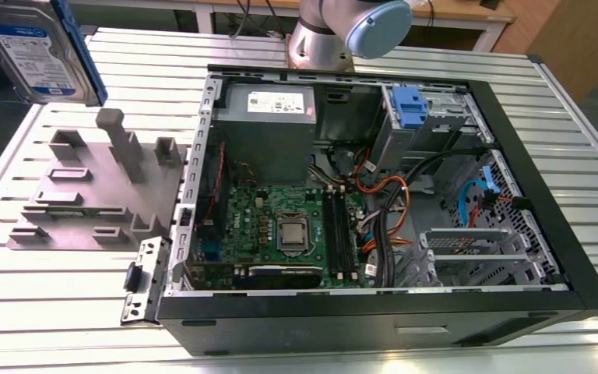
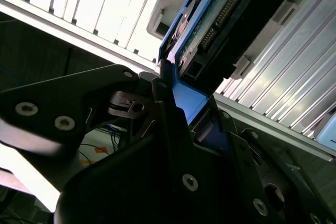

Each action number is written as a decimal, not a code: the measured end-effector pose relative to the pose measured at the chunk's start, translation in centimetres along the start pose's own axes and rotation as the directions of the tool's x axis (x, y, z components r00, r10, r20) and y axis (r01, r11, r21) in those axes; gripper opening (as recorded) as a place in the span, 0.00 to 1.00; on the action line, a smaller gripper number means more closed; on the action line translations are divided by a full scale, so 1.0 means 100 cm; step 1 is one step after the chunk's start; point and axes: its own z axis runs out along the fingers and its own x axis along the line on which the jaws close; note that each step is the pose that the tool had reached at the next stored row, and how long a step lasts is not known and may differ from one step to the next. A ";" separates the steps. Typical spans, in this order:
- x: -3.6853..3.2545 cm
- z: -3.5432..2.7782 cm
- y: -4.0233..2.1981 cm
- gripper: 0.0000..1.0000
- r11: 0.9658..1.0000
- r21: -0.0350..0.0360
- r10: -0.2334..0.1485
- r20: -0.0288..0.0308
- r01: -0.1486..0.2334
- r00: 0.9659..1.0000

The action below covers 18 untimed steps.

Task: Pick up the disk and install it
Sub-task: 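Pick up the disk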

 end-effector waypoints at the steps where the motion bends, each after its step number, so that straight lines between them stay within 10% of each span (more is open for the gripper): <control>1: 0.0000 -0.0003 0.0000 0.36 1.000 0.000 0.000 0.000 0.000 1.000; 18: -0.0001 -0.0098 0.0001 0.36 1.000 0.000 0.000 0.000 0.000 1.000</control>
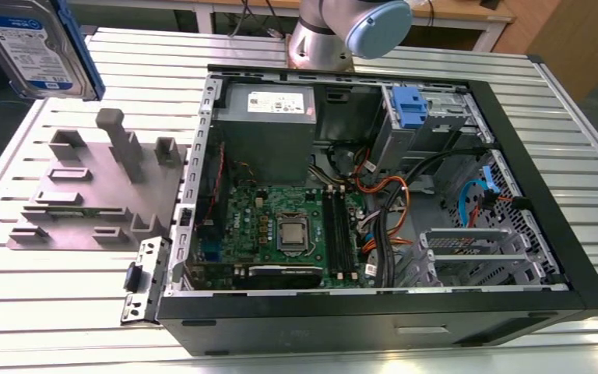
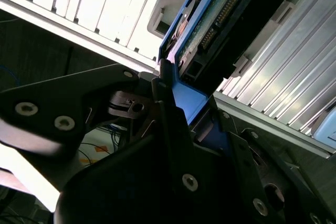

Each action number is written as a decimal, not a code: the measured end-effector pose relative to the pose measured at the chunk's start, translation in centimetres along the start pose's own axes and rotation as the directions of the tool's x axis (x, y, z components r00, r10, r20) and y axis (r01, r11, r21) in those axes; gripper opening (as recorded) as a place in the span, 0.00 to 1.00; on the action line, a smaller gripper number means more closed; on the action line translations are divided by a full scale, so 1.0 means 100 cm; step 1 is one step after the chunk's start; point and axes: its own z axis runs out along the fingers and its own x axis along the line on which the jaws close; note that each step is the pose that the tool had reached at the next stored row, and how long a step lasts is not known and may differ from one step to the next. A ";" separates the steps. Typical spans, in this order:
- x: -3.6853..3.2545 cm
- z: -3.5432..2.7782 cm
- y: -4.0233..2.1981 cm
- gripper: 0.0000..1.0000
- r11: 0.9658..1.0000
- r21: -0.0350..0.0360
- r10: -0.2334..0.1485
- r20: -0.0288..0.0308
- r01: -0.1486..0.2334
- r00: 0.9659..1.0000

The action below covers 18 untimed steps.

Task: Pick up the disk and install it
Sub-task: 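Pick up the disk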

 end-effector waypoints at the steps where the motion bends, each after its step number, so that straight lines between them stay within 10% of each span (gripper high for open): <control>1: 0.0000 -0.0002 0.0000 0.36 1.000 0.000 0.000 0.000 0.000 1.000; 18: 0.0000 -0.0047 0.0000 0.36 1.000 0.000 0.000 0.000 0.000 1.000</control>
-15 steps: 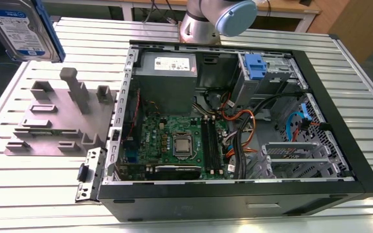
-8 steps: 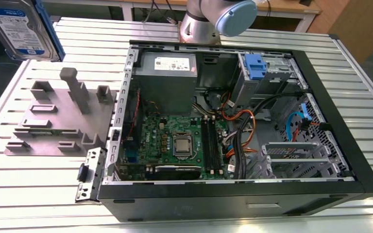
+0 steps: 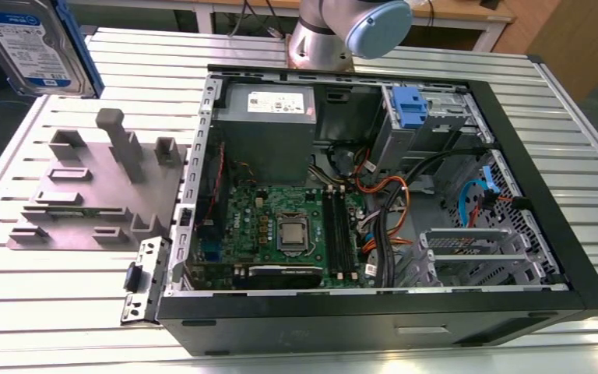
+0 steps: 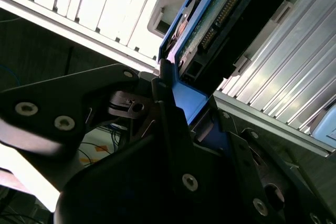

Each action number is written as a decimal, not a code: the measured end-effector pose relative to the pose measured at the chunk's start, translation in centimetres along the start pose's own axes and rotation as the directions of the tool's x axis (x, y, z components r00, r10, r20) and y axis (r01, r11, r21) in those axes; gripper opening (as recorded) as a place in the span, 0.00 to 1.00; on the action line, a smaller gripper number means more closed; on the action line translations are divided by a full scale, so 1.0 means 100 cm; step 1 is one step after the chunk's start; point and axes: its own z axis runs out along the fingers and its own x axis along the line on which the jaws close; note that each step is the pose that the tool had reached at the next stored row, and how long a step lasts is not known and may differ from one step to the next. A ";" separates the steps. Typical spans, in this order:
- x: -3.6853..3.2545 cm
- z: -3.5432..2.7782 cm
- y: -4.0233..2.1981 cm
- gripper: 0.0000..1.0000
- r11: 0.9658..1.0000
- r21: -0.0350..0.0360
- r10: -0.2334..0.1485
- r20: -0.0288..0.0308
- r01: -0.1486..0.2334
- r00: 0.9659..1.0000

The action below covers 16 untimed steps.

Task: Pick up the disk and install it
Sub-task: 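Pick up the disk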

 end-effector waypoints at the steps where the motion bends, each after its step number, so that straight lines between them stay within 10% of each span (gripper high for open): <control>1: 0.0000 -0.0001 0.0000 0.36 1.000 0.000 0.000 0.000 0.000 1.000; 16: 0.0000 -0.0029 0.0000 0.36 1.000 0.000 0.000 0.000 0.000 1.000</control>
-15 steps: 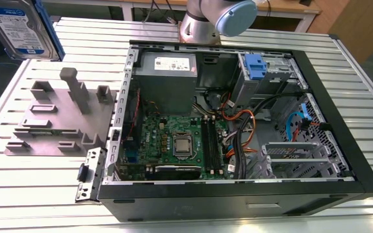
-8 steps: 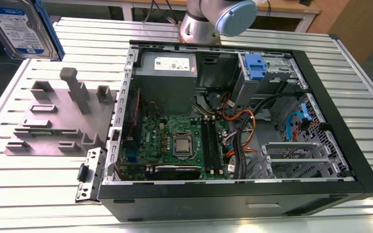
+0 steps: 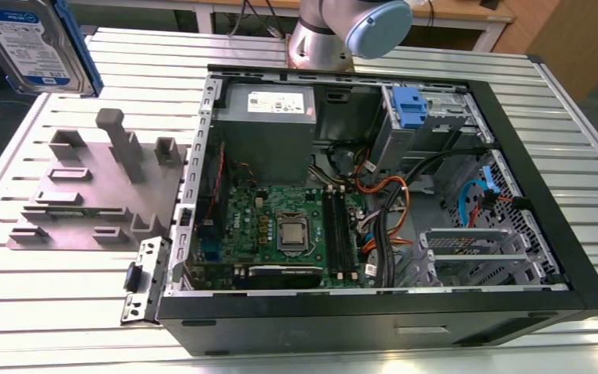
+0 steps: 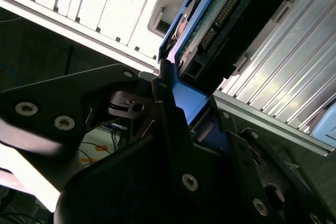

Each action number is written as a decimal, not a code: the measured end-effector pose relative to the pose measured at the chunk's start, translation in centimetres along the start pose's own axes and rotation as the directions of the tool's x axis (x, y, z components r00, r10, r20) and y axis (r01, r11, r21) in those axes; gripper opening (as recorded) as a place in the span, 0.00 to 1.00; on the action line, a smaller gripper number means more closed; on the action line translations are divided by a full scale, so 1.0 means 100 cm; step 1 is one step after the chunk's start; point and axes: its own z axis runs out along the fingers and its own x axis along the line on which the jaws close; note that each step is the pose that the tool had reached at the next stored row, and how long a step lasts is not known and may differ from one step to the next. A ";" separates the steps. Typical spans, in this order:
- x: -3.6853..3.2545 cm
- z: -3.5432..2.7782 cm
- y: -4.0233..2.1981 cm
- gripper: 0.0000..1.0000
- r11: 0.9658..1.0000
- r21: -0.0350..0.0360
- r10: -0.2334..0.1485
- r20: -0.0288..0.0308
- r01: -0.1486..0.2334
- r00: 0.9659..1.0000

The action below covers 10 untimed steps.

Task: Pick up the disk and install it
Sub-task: 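Pick up the disk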

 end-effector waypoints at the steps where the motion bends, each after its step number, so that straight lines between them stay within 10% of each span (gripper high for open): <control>1: 0.0000 0.0000 0.0000 0.36 1.000 0.000 0.000 0.000 0.000 1.000; 10: 0.0000 -0.0016 0.0000 0.36 1.000 0.000 0.000 0.000 0.000 1.000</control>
